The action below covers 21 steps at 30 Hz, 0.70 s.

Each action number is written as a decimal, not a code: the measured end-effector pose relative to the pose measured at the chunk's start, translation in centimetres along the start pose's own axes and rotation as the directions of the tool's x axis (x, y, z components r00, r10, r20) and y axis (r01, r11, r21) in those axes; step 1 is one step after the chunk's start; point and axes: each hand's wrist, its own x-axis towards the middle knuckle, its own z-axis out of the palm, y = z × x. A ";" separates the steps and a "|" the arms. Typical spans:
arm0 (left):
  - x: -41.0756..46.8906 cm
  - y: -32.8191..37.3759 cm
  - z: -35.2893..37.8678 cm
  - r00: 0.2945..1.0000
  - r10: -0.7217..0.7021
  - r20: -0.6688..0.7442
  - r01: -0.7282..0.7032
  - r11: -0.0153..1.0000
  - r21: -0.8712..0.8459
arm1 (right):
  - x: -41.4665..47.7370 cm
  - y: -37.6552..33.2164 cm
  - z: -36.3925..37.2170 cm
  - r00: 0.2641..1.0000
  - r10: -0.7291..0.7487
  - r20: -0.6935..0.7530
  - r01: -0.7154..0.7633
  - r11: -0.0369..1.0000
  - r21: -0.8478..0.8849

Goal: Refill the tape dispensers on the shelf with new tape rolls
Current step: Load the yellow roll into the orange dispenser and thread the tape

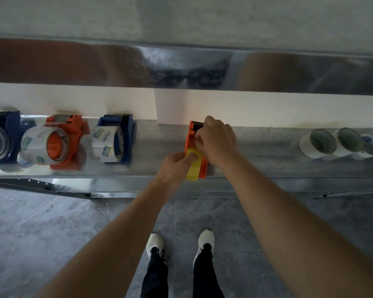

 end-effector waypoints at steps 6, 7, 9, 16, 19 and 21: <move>0.0 -0.8 0.3 0.999 0.044 -0.030 -0.043 0.999 0.003 | -0.6 -0.3 0.2 0.996 0.015 -0.089 -0.010 0.998 0.057; 0.2 -1.0 0.1 0.999 0.045 -0.023 -0.044 0.999 0.002 | -0.7 -0.4 0.2 0.994 0.016 -0.107 -0.009 0.998 0.067; 0.3 -1.0 0.1 0.998 0.052 -0.022 -0.052 0.999 0.001 | -0.8 -0.5 0.3 0.991 0.015 -0.132 -0.004 0.996 0.084; -0.6 -1.2 -0.3 0.997 0.044 0.069 -0.041 0.998 -0.038 | -1.3 -0.2 0.2 0.974 0.056 -0.220 -0.018 0.986 0.168; -0.8 -1.0 -0.7 0.991 0.049 0.122 -0.039 0.996 -0.077 | -1.4 -0.2 0.3 0.963 0.080 -0.259 -0.034 0.984 0.175; -1.0 -0.7 -0.9 0.990 0.035 0.140 -0.025 0.997 -0.076 | -1.2 -0.1 0.1 0.952 0.121 -0.282 -0.065 0.977 0.203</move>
